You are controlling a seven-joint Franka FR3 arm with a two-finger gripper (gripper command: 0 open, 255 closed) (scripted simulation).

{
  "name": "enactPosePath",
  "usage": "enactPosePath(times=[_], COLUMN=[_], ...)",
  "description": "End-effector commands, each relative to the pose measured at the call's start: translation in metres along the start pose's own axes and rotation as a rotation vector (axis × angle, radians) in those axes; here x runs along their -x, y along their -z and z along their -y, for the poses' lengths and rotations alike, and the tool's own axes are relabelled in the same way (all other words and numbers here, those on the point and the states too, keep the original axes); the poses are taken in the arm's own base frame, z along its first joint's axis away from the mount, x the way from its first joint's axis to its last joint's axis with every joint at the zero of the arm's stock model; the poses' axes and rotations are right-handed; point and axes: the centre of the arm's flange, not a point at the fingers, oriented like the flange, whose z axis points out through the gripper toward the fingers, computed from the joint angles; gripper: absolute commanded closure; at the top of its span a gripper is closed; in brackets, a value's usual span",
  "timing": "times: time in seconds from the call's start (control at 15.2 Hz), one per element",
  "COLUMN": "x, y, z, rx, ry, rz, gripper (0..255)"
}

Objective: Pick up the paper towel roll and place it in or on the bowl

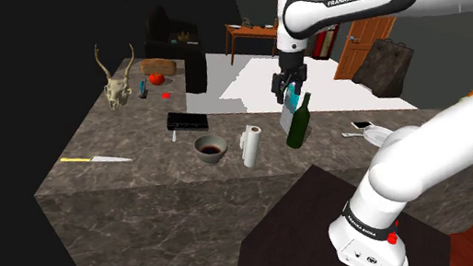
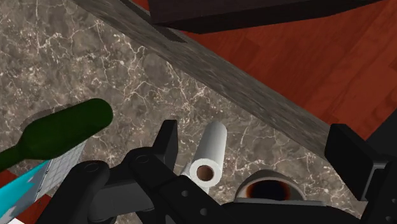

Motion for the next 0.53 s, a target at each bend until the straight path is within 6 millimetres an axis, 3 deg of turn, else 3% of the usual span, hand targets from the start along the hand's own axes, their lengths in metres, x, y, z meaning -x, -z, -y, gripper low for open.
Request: enactPosePath(times=[0.0, 0.46], x=[-0.019, -0.084], y=[-0.020, -0.087], z=[0.000, -0.013], rx=[-0.001, -0.003], ry=[0.003, 0.014], rz=[0.002, 0.017], gripper=[0, 0])
